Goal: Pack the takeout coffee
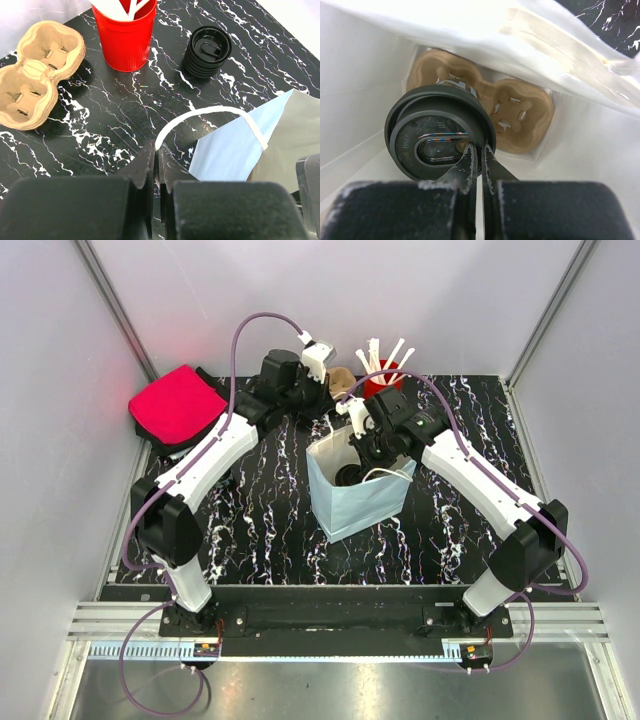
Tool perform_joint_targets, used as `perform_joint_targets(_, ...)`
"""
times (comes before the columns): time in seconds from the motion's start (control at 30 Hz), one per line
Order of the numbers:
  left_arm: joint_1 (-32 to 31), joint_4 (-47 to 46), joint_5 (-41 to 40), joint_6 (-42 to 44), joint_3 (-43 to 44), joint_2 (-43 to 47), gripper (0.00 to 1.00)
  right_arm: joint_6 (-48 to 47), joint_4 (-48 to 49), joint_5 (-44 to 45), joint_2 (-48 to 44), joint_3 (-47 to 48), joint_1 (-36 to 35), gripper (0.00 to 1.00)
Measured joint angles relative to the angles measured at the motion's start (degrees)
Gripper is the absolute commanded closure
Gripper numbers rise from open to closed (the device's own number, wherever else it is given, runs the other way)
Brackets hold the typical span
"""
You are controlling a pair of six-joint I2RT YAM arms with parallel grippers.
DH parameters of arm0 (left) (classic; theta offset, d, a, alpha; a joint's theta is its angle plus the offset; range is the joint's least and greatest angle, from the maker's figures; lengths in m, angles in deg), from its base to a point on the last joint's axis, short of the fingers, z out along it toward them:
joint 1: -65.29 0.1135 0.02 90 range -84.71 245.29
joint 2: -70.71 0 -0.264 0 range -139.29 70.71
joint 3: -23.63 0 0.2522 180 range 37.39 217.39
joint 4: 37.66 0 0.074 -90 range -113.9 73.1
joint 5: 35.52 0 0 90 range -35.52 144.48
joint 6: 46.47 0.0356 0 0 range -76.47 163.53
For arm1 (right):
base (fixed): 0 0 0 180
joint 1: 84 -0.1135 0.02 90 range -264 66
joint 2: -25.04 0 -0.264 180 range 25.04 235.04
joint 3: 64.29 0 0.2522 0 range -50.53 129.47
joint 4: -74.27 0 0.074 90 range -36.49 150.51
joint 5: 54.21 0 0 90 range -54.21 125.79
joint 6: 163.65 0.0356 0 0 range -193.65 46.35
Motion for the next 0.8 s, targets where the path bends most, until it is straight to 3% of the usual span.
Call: perform_joint_targets(0.8,0.0,-0.42,0.02,-0.22,-0.11,0.0,1.0,0.02,0.96,-0.2,2.01,0.02,0.0,1.0)
